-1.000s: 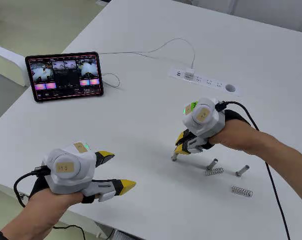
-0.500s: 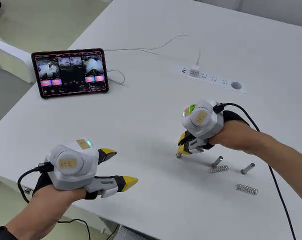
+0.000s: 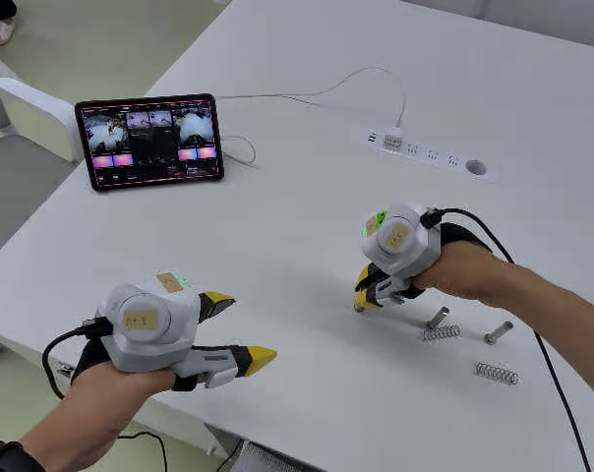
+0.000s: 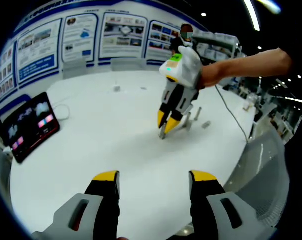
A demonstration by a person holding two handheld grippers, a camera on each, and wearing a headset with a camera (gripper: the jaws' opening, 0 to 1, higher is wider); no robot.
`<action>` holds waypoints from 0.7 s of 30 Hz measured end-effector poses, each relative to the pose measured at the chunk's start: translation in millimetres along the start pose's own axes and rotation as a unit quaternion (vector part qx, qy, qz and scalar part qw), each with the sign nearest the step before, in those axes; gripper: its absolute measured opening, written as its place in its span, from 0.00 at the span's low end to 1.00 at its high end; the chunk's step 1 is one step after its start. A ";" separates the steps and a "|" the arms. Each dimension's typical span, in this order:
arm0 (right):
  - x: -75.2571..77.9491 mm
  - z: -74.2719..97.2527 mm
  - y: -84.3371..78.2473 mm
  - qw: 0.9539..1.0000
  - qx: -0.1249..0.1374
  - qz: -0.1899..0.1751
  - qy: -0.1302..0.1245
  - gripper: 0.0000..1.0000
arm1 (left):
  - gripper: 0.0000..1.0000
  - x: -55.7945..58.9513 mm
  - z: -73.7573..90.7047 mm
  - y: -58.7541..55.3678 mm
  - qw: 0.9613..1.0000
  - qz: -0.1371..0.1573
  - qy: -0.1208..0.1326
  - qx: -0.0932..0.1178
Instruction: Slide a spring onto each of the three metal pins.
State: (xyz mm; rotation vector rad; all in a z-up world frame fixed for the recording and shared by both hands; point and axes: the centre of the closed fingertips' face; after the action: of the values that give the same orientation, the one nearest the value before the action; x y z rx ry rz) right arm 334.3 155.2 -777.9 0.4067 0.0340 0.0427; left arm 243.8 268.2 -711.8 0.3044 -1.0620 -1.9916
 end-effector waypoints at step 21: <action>1.5 28.4 -4.2 0.995 0.051 -0.082 -0.028 0.41 | 0.57 6.3 -2.4 12.8 1.000 -0.010 -0.006 0.009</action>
State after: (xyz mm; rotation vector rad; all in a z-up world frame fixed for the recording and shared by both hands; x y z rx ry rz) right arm 337.1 140.2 -753.5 0.5067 0.0133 -0.1325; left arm 248.4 258.3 -702.3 0.3135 -1.0884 -2.0060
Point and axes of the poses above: the centre of the closed fingertips' face, and the gripper's own axes: z roughly backward along the fingers, x roughly to its right, y roughly out of its top, and after that the axes turned 2 degrees about -x, right-handed
